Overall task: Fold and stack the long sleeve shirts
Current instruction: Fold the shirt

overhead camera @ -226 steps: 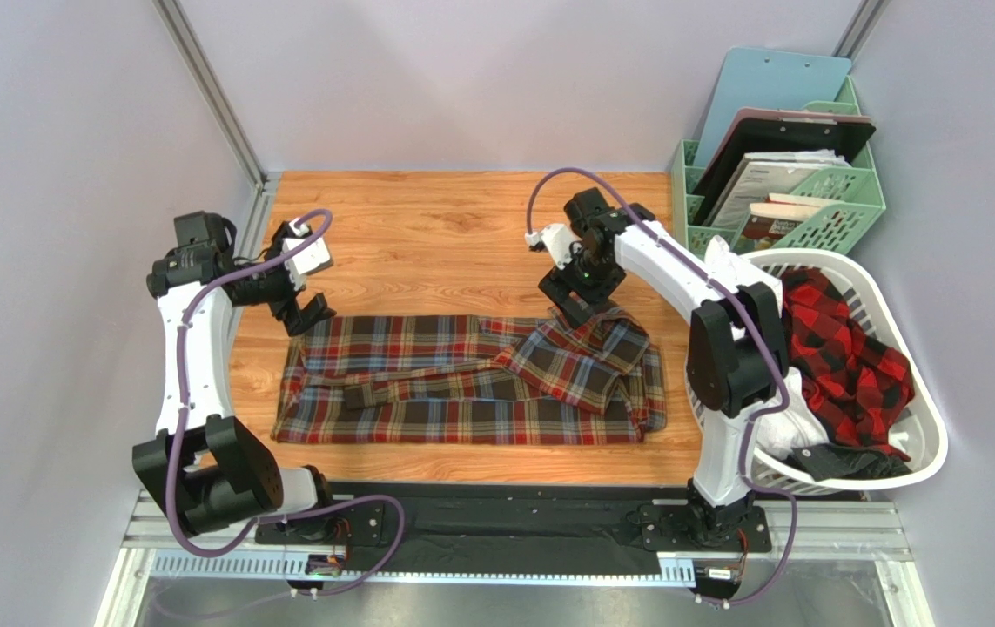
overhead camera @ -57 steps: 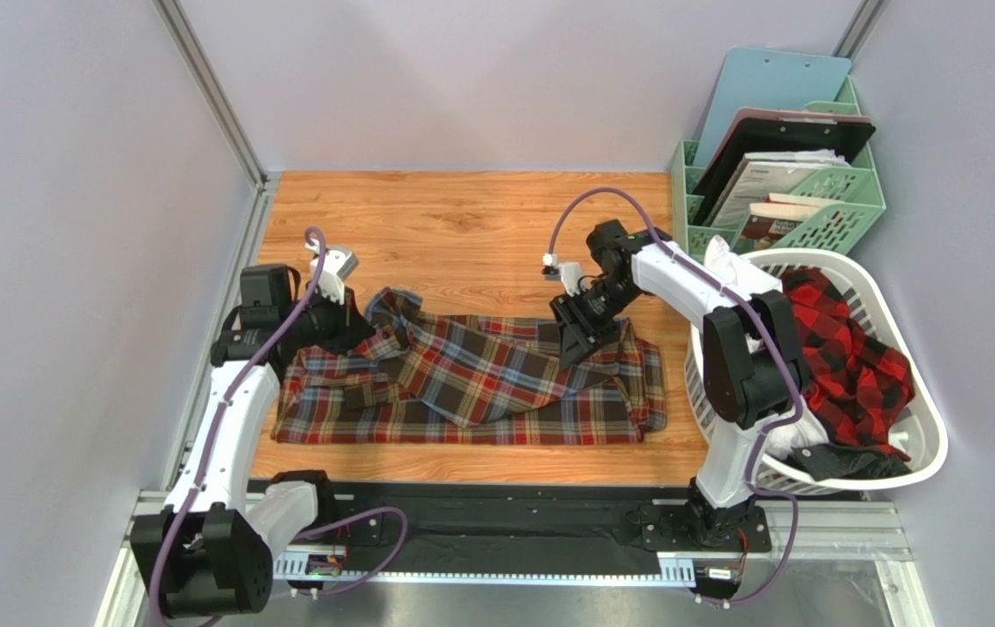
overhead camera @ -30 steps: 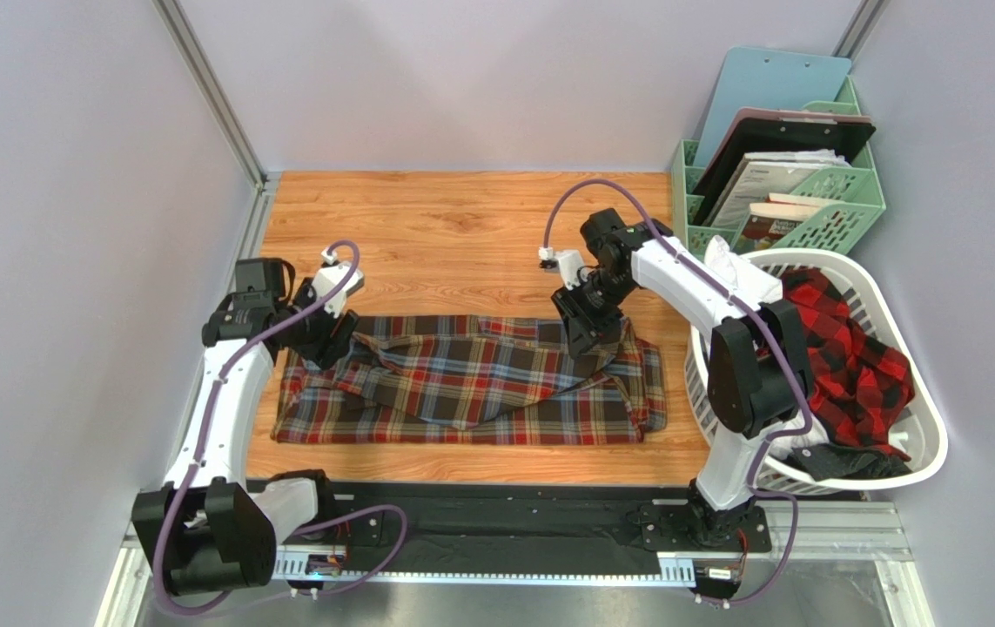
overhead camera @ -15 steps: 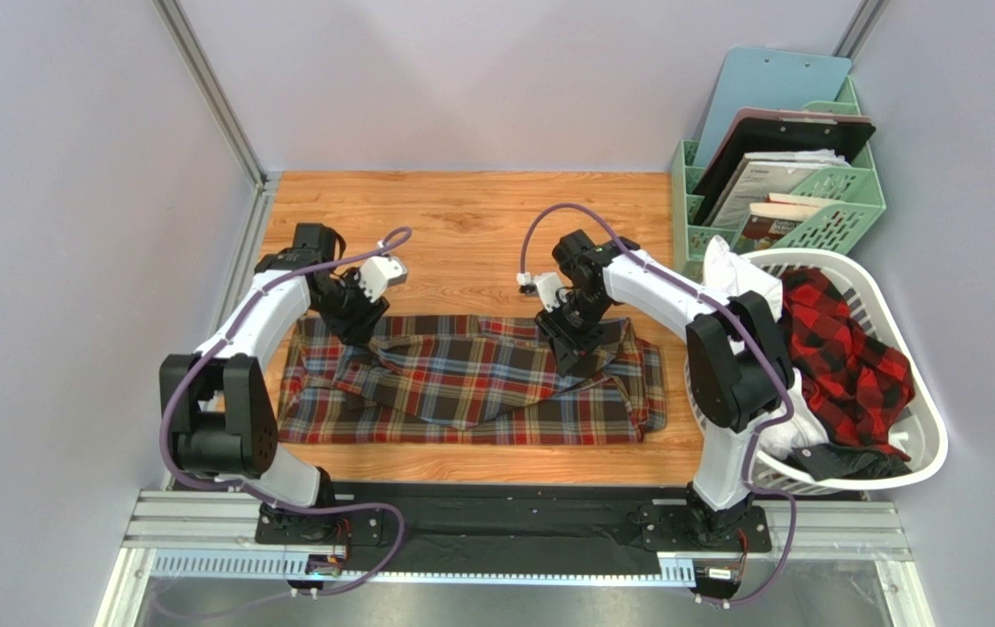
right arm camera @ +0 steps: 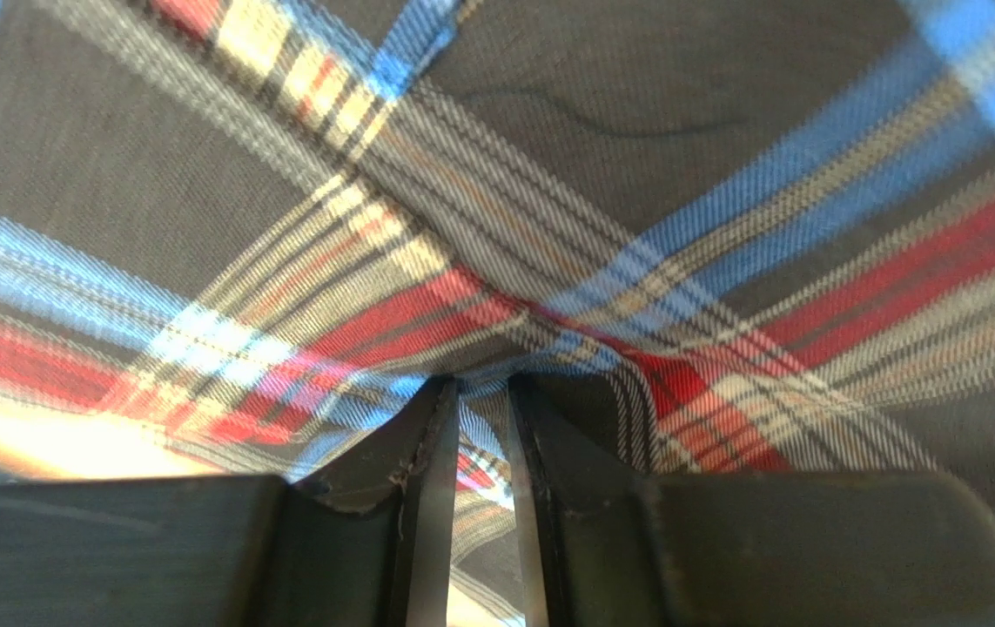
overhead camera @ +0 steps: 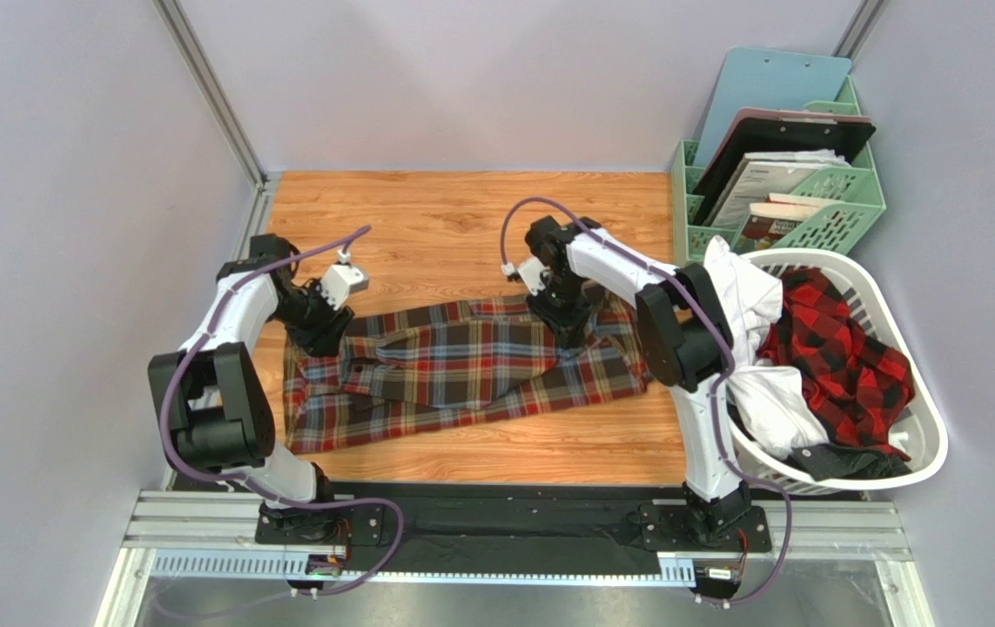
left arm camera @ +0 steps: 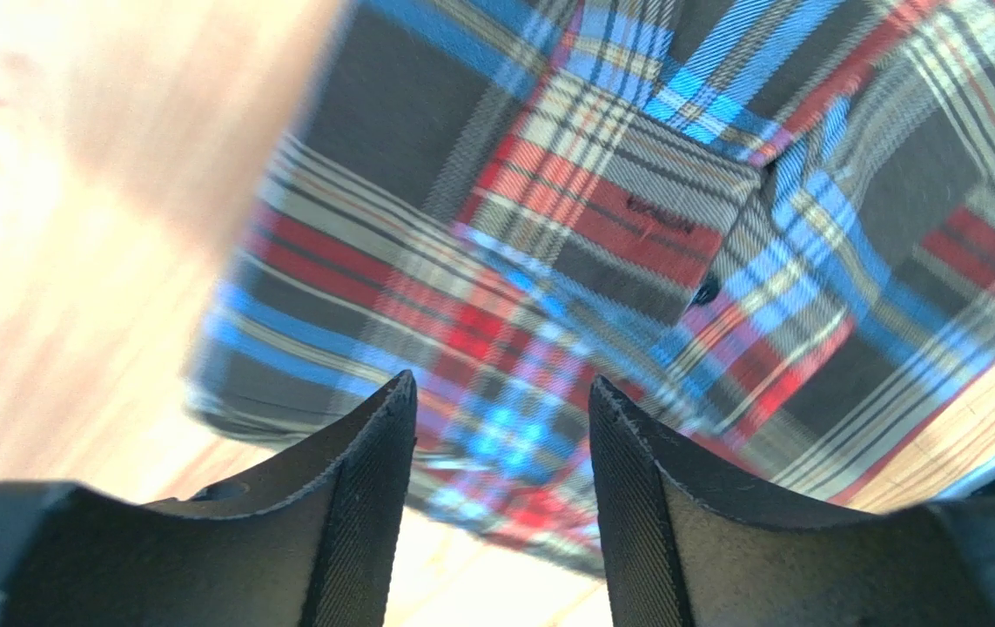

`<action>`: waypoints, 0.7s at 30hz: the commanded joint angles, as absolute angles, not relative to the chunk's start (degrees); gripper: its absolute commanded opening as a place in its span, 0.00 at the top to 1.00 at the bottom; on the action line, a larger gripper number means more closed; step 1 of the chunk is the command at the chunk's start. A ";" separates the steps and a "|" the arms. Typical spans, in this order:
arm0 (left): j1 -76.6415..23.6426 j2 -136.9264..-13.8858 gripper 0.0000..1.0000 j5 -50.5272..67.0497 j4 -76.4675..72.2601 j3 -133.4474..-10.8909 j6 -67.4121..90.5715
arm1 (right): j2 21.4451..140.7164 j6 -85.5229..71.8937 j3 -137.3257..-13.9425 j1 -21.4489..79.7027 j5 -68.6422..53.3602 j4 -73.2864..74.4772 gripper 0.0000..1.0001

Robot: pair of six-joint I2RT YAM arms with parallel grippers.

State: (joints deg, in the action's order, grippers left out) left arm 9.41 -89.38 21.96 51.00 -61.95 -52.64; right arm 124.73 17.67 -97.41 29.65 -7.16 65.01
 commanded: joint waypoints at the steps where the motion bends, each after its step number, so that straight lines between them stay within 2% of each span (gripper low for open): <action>1: 10.37 -83.94 0.41 30.14 52.65 -64.43 -58.00 | 135.16 24.16 -112.99 29.44 9.91 58.37 0.78; 2: 10.46 -83.85 0.41 29.89 52.47 -64.25 -59.05 | 137.26 25.21 -121.03 29.44 12.28 57.32 0.78; 5: 10.02 -84.37 0.42 29.18 52.56 -64.07 -62.92 | 141.85 24.10 -133.89 28.31 18.36 53.36 0.78; 7: 9.41 -84.81 0.43 28.22 52.56 -64.16 -63.80 | 139.67 22.42 -135.88 27.08 16.36 51.60 0.77; 12: 3.61 -86.13 0.46 23.48 48.70 -62.23 -64.86 | 125.27 20.39 -120.88 23.91 6.63 43.07 0.72; 15: 0.18 -88.15 0.48 18.65 46.50 -60.21 -65.21 | 118.84 18.20 -116.90 23.91 1.26 46.30 0.71; 21: -7.11 -93.07 0.59 8.18 47.29 -57.48 -65.83 | 112.33 12.93 -109.44 23.56 -8.59 52.46 0.71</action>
